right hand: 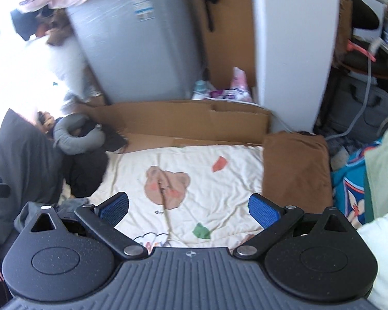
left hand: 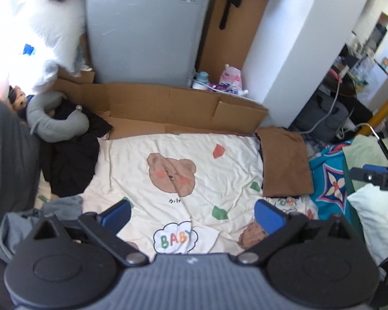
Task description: Fold clothes
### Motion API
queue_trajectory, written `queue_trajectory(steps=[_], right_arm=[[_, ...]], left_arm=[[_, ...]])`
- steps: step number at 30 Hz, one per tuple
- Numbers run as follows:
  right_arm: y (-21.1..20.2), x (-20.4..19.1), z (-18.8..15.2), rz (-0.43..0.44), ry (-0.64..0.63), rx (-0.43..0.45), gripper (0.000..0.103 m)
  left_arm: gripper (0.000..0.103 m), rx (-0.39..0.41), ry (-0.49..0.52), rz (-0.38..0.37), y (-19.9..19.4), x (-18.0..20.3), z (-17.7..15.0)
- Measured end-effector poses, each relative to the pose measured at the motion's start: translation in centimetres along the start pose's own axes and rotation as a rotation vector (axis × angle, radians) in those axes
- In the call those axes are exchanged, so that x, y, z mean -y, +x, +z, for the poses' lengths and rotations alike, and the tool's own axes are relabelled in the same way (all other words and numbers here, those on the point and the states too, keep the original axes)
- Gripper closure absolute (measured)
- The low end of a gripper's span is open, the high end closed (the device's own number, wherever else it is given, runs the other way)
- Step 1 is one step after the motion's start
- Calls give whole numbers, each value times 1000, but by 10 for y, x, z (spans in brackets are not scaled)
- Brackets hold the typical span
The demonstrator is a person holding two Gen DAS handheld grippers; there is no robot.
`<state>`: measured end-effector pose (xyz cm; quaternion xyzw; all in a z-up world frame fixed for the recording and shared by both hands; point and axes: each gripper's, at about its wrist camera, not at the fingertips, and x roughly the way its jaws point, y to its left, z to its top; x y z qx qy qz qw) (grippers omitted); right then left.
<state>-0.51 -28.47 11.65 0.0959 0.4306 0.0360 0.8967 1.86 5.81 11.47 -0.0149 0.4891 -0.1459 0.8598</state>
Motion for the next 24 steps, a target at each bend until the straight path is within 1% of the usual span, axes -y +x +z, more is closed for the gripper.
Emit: queue_trajectory(steps=[6,8,11,14,20,22,24], right_arm=[[10,-32,-5,24,-15,0,1],[17,-42,-10,29,-39,-12,1],[27,-50,-20,24,-52,-32,1],[33,-52,-32,12,-44,-27,1],[47,-53,-54,-23,-42,-10,1],[55,-52,-61,-28,-36,-16,1],[64,-50,-66,-25,-26,-41,1]], left_arm=[[0,-5,-97,-2,10,-5,-42],[0,13,-124,21,9,-4,-52],[0,42,-148,76,12,2,-62],[0,53,-172,120,19,5,-69],[0,51,-220,163,39,1,-85],[0,35,-238,172,46,1,-89],[0,24,-236,182,51,3,-91]])
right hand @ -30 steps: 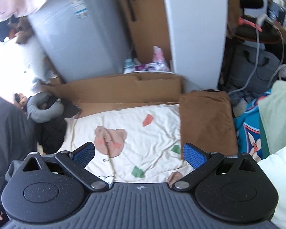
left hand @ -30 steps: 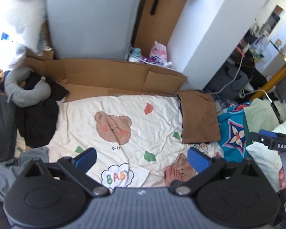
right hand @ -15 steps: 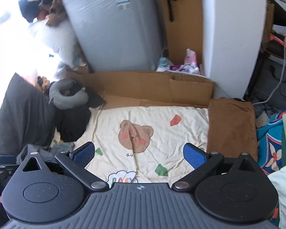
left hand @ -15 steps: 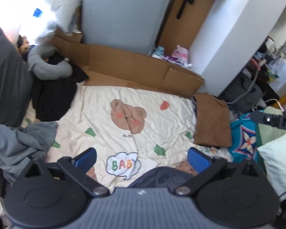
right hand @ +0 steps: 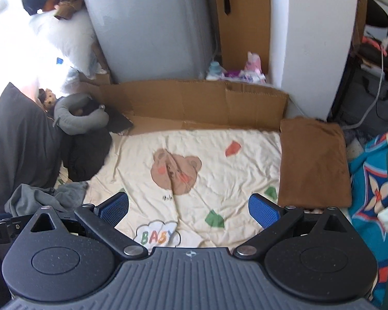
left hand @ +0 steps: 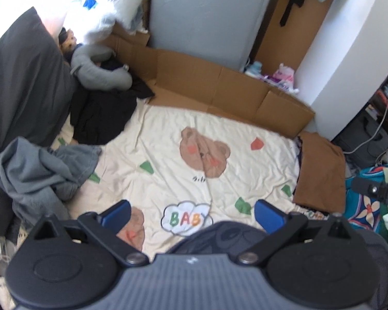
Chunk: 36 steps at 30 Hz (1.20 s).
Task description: Fold clothes
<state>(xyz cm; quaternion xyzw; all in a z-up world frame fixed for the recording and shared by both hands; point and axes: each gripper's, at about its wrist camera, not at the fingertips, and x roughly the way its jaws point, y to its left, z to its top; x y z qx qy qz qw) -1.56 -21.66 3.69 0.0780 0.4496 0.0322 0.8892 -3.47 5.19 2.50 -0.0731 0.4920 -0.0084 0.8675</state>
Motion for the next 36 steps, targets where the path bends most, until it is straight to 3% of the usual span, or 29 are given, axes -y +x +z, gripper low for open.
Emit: queue_trajectory(steps=[11,25,30,36], right_arm=[[15,-11,-16,-10,-122,-56,1],[19,13,-31,21,-94,-74,1],[21,17,-31,9,-100,-57,1],[27,25,-27,33,-89,-101,1]], left_arm=[[0,-6,-46,34,8,11,-16],[0,-22,-34,66,20,33,-33],[0,-55,-69,38,29,29,-31],[0,-30,-27,68,28,37,-32]])
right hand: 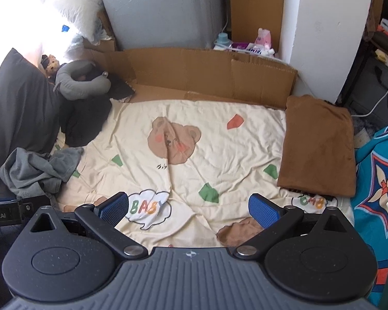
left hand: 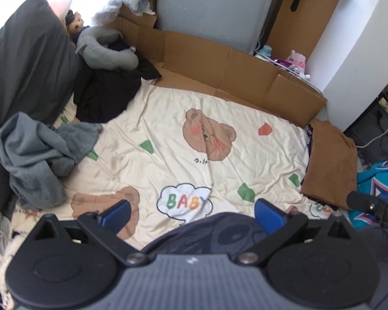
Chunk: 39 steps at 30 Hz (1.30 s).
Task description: Fold clothes
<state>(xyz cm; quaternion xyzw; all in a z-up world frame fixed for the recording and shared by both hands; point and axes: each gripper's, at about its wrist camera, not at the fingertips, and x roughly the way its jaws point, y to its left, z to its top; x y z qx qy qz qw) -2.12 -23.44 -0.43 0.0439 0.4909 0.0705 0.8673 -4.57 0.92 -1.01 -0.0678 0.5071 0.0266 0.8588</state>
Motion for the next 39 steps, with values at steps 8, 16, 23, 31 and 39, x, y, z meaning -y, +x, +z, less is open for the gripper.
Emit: queue_trajectory(steps=[8,16,23,31,39], right_arm=[[-2,-8,-2,-11,-26,2,1],[0,-5,-1,-30,-28,6,1],[1,-2,0,-32,-24,-3,1],[-1,0,-1,-36,-14,2,1],[-2,3,-1,-37,-9,6,1]], left_arm=[[0,17,49,25,-3,11,-1],[0,5,55,22,1,14,1],[1,9,117,21,2,25,3],[1,6,138,24,2,28,4],[1,7,137,30,2,29,4]])
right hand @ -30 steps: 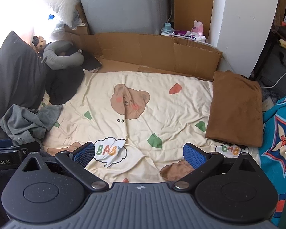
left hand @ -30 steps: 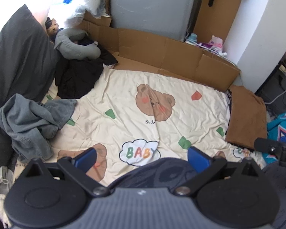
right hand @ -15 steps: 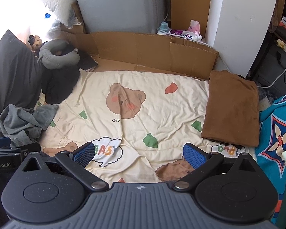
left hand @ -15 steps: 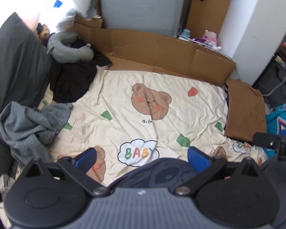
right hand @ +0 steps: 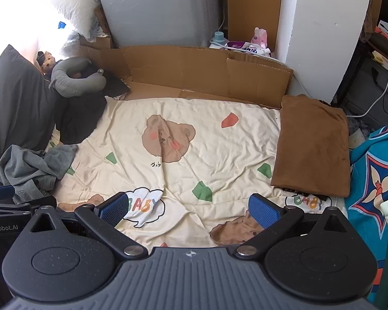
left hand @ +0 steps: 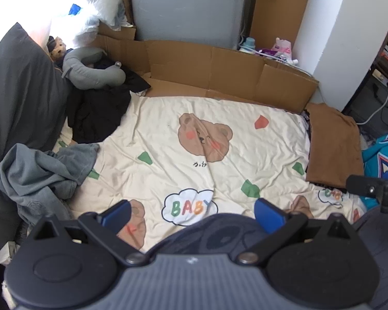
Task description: Fold clothes
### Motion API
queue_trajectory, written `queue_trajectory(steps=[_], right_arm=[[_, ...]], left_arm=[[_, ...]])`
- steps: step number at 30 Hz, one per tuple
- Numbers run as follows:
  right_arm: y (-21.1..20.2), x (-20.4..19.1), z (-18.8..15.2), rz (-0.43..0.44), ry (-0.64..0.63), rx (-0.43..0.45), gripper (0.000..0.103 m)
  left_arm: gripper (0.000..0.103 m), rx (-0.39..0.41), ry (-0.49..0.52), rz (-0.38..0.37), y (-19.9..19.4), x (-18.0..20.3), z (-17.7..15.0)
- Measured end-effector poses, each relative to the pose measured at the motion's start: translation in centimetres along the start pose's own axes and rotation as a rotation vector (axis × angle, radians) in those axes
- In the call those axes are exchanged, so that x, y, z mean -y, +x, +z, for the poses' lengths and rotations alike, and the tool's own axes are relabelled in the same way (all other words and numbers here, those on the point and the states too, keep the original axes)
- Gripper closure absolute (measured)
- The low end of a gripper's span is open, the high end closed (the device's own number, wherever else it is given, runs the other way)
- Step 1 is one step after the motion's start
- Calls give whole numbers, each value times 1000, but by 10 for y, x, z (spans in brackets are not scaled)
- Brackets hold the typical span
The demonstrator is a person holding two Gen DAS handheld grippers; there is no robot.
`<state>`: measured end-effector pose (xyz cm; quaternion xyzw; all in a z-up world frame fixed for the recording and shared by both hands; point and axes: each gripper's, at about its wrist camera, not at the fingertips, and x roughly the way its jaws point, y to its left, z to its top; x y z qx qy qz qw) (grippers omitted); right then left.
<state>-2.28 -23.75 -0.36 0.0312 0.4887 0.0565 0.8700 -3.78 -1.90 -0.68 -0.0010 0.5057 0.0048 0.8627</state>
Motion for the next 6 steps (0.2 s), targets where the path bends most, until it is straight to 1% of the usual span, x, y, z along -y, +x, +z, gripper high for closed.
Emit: queue_trajectory(steps=[3,6], right_arm=[[-1,0,0,-7,-3,4,1],[-2,0,-1,-11,0,6,1]], left_arm=[[1,1,5,3,1,-1,1],[1,8,20,22,0,2,1]])
